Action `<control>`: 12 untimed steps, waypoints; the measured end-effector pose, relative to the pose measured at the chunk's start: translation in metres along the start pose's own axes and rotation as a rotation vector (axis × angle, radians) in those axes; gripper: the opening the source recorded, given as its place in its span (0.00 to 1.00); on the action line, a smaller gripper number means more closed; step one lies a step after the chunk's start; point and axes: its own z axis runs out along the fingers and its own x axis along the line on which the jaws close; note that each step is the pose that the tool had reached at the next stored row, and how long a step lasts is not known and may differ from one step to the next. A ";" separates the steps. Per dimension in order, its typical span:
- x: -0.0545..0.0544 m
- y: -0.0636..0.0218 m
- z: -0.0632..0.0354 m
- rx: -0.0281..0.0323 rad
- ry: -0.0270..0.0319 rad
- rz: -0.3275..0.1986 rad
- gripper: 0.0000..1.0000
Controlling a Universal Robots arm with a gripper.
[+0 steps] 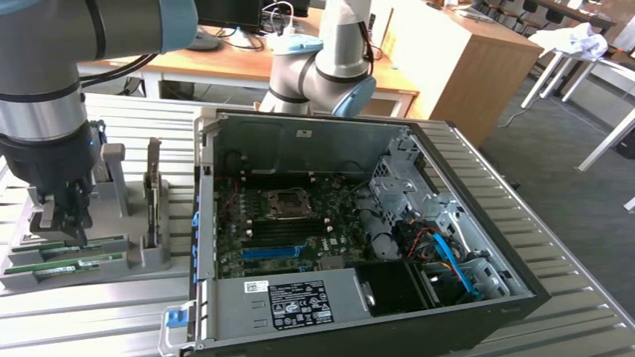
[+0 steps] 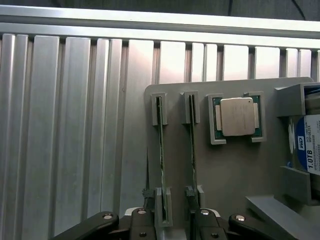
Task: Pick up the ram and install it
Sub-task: 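Pick up the ram and move it above insertion slot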
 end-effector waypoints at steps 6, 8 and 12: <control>0.000 0.0021 0.0037 0.0001 0.0000 -0.002 0.36; 0.000 0.0026 0.0048 0.0000 0.0001 -0.003 0.36; 0.000 0.0033 0.0072 0.0001 0.0001 -0.004 0.36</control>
